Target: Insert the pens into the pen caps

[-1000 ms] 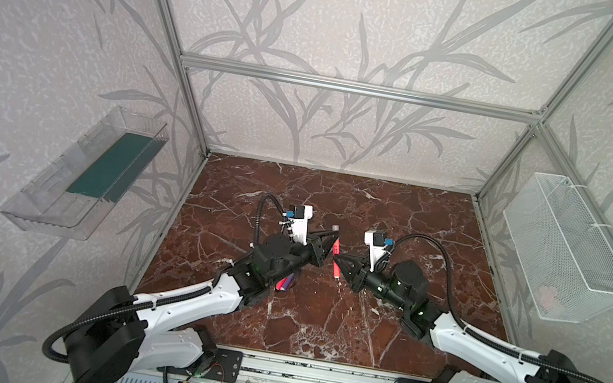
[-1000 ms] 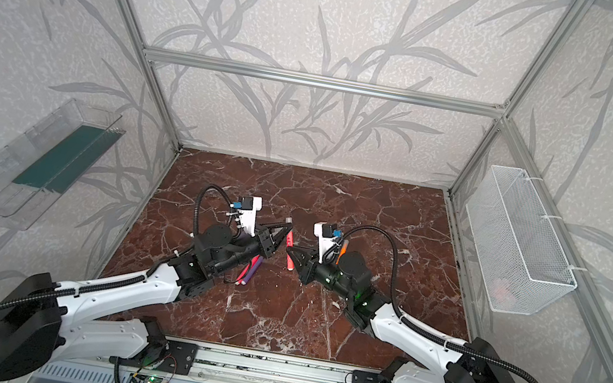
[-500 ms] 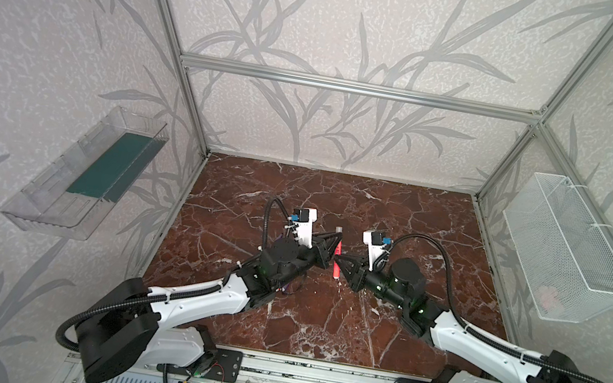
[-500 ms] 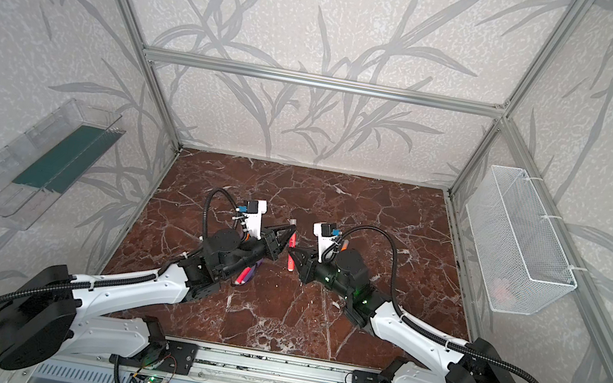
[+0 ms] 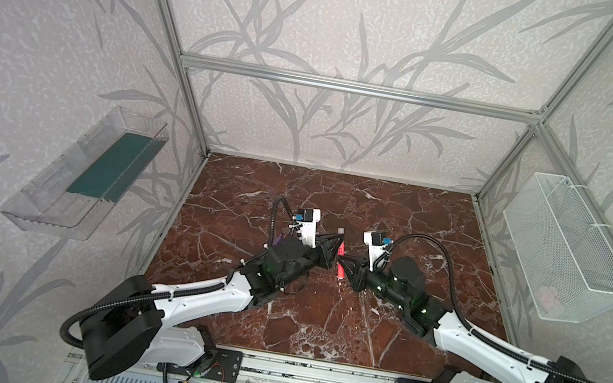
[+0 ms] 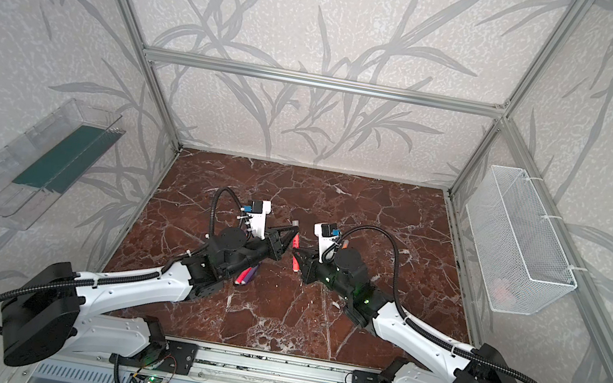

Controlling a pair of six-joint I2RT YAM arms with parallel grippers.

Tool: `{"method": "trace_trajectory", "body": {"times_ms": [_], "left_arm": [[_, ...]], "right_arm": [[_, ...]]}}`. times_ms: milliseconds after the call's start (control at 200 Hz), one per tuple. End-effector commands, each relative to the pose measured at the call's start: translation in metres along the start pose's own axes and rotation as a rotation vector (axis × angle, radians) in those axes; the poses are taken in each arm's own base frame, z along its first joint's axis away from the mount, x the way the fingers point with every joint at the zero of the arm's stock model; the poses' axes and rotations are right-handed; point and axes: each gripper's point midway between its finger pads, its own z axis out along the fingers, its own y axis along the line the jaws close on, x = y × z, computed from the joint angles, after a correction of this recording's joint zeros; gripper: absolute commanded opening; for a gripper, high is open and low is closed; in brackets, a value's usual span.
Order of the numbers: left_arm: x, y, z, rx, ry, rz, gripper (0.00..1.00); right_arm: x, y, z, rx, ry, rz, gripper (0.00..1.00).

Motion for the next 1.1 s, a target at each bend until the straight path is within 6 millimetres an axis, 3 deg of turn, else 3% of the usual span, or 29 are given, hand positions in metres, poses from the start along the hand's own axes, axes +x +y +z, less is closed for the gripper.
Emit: {"method": "trace_trajectory", "body": {"times_ms": [0, 155, 435, 630, 870, 885, 945, 985, 1025, 1095], "left_arm": [[0.076, -0.014, -0.008, 0.097, 0.284, -0.02, 0.0], [0.075, -0.028, -0.009, 0.192, 0.268, 0.017, 0.0], [0.081, -0.039, -0.026, 0.278, 0.308, 0.044, 0.0], [0.082, -0.03, -0.026, 0.206, 0.337, 0.051, 0.0], [0.079, -0.015, -0.019, 0.093, 0.348, 0.085, 0.0], [0.078, -0.015, -0.017, 0.086, 0.349, 0.089, 0.06], [0.08, -0.009, -0.012, 0.041, 0.363, 0.097, 0.49], [0.078, -0.006, -0.008, 0.019, 0.358, 0.099, 0.7], [0.075, -0.004, -0.006, -0.004, 0.35, 0.103, 0.8], [0.068, -0.001, -0.001, -0.034, 0.338, 0.11, 0.86]], "right_arm": [[-0.107, 0.017, -0.026, -0.085, -0.42, 0.038, 0.0], [-0.117, 0.033, -0.036, -0.295, -0.438, 0.142, 0.0], [-0.123, 0.04, -0.049, -0.353, -0.468, 0.142, 0.0], [-0.122, 0.032, -0.047, -0.259, -0.422, 0.114, 0.0], [-0.107, 0.002, -0.045, -0.022, -0.344, 0.09, 0.0], [-0.106, 0.0, -0.045, -0.01, -0.339, 0.093, 0.0], [-0.098, -0.007, -0.043, 0.026, -0.316, 0.103, 0.0], [-0.094, -0.013, -0.042, 0.051, -0.303, 0.109, 0.0], [-0.088, -0.019, -0.041, 0.077, -0.287, 0.114, 0.0], [-0.078, -0.03, -0.039, 0.12, -0.262, 0.123, 0.0]]}}
